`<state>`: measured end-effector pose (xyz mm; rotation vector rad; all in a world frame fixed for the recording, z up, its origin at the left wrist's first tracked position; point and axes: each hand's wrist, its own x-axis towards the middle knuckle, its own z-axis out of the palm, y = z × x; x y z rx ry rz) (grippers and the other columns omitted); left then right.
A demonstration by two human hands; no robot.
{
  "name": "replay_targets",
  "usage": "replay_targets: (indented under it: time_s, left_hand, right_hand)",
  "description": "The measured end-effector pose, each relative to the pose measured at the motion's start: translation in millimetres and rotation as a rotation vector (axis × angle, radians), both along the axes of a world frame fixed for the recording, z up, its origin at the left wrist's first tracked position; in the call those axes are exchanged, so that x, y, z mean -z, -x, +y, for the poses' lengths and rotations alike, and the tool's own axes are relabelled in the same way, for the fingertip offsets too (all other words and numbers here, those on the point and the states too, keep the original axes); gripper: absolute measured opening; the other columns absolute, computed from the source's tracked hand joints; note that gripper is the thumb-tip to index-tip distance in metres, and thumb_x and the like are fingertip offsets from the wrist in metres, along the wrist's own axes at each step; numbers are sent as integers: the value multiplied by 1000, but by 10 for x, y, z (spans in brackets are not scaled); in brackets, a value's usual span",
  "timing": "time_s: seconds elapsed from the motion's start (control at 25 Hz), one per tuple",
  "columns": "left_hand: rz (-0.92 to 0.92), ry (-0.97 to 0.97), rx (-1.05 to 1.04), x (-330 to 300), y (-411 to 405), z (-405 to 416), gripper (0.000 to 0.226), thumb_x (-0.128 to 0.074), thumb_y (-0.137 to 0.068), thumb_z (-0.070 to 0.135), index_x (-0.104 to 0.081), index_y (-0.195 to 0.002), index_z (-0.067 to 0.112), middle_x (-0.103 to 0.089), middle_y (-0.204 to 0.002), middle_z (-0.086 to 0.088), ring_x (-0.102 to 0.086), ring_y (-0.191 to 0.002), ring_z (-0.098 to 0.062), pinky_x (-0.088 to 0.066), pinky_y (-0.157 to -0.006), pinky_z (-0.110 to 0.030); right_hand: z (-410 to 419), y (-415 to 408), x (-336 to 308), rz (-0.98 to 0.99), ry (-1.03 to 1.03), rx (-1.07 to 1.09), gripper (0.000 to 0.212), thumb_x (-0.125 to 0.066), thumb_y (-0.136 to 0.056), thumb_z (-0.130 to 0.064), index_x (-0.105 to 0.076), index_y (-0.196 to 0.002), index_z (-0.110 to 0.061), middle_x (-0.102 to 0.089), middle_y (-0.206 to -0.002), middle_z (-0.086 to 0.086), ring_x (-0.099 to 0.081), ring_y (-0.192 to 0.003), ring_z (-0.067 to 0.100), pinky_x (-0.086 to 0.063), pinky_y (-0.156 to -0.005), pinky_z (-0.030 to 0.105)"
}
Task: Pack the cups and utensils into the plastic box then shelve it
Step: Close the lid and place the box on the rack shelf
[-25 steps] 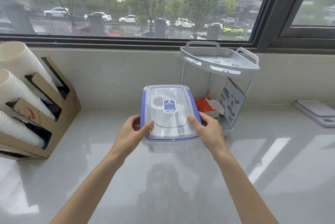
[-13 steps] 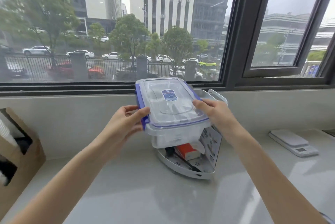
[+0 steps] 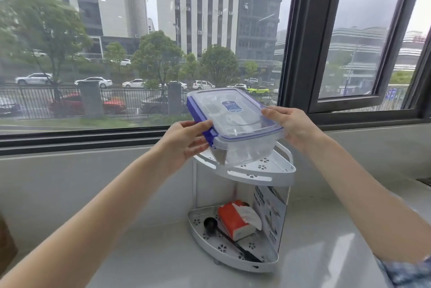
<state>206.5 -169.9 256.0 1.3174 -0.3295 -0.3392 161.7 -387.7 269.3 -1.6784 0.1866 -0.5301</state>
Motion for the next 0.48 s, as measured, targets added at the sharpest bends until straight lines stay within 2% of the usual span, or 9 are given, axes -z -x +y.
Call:
replay_targets:
  time_s: [0.08,0.16,0.24,0.36,0.48]
  left_hand:
    - [32,-5,5,-13,-109,-121,30,-65,-79,15,-57,-105,4,-63,-76,-5,-63,-42,-7,-54,-45,-17]
    - [55,-17,16,4,-189,-227,17,-64,-80,14,-60,-93,6,-63,-74,-5,-63,-42,-7,-57,-48,-19]
    - [76,-32,24,52,-251,-316,15,-62,-81,13,-60,-93,4,-63,-76,-6,-64,-43,-9,-57,-50,-22]
    - [121,-54,39,165,-316,-389,25,-62,-82,10,-57,-104,1,-65,-80,-10,-67,-50,-13,-58,-50,-23]
    - [118,-77,56,232,-356,-405,25,-62,-81,11,-57,-104,1,-67,-80,-10,-68,-51,-13,-58,-56,-26]
  right_hand:
    - [-104,-128,10,8,-5,34,37,-66,-83,-20,-63,-116,-4,-64,-111,11,-60,-96,25,-50,-88,39]
    - [-202,-258,48,18,40,88,37,-68,-82,-23,-65,-114,-4,-64,-121,13,-59,-110,29,-46,-101,45]
    - [-261,-363,82,27,100,127,34,-67,-83,-23,-66,-112,-4,-62,-126,13,-56,-115,24,-41,-107,43]
    - [-313,-486,131,47,153,142,33,-64,-86,-18,-65,-114,-1,-62,-123,13,-53,-106,17,-41,-93,30]
    - [-367,-567,192,68,153,132,34,-65,-85,-17,-64,-115,0,-62,-124,14,-54,-117,23,-38,-92,26]
